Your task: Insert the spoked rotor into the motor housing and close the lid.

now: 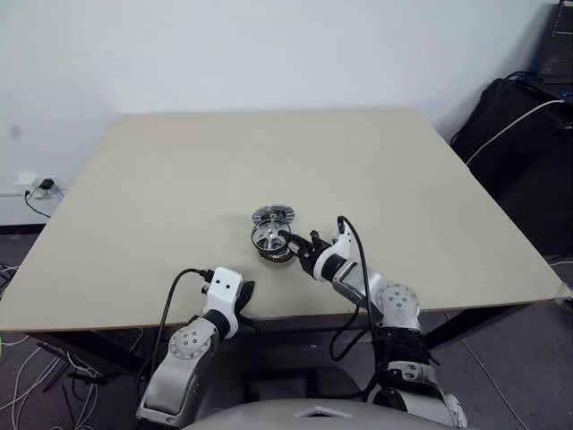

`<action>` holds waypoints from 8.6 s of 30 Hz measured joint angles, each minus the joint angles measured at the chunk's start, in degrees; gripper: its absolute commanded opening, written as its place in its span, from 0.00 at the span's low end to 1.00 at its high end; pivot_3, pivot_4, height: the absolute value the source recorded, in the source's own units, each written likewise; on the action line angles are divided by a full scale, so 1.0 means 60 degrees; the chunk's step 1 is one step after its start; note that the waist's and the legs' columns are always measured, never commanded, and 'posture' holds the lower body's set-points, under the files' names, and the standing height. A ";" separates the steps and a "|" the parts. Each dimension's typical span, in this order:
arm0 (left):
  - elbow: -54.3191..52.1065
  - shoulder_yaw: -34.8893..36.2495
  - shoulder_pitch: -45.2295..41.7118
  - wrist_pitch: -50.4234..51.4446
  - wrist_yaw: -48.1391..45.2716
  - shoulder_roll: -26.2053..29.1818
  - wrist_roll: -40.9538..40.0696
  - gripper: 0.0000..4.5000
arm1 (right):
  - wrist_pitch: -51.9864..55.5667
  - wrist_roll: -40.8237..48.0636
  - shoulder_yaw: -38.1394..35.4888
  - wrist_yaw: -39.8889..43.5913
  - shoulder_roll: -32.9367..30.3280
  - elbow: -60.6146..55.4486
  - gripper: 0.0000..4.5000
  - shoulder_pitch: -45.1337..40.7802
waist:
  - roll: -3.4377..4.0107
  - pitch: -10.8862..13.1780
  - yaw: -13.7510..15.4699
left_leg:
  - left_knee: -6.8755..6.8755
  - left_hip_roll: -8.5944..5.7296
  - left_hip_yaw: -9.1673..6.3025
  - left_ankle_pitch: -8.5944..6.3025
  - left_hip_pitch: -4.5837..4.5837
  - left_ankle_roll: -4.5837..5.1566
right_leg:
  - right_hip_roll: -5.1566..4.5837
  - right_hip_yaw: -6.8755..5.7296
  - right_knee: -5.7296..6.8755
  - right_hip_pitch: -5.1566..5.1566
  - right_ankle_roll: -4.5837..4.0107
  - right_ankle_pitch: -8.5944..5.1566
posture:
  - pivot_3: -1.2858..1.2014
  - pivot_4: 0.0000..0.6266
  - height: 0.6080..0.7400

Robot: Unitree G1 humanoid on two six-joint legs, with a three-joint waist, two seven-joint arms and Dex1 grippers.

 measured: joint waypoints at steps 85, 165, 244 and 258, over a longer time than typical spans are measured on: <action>0.0282 -0.0024 -0.0261 -0.0300 0.0054 -0.0345 -0.0004 0.00 | -0.3228 -1.0116 0.6002 0.3863 -0.1853 0.0049 0.00 -0.1677 | -0.0063 -0.0019 0.0010 | 0.0005 -0.0004 -0.0002 -0.0001 0.0093 0.0003 | -0.0001 -0.0005 -0.0004 0.0100 -0.0053 -0.0032 | 0.52 0.00 1.00; 0.0668 0.0051 -0.0092 -0.0851 0.0259 -0.0662 -0.0012 0.00 | -0.2720 -1.3548 0.7018 0.9748 -0.4124 -0.1111 0.02 -0.1845 | -0.0062 -0.0020 0.0157 | 0.0010 -0.0009 -0.0011 0.0007 0.0098 -0.0012 | -0.0001 -0.0016 0.0000 0.0107 -0.0057 -0.0031 | 0.52 0.00 1.00; 0.0644 -0.0131 -0.0134 -0.0641 0.0032 -0.0417 -0.0182 0.00 | -0.0272 -0.5190 0.1642 0.4430 0.0343 -0.6370 0.01 -0.0816 | -0.0051 -0.0012 0.0009 | 0.0007 -0.0005 -0.0057 0.0018 0.0044 -0.0013 | -0.0002 -0.0059 -0.0013 0.0077 -0.0031 -0.0045 | 0.52 0.00 1.00; 0.0639 -0.0218 -0.0284 -0.0865 0.0038 -0.0361 -0.0081 0.00 | -0.4983 -0.8928 0.3731 0.3905 -0.1500 -0.7086 0.01 0.1609 | -0.0051 -0.0008 0.0009 | 0.0011 -0.0002 -0.0042 0.0020 0.0067 -0.0015 | -0.0002 -0.0048 -0.0006 0.0088 -0.0028 -0.0056 | 0.52 0.00 1.00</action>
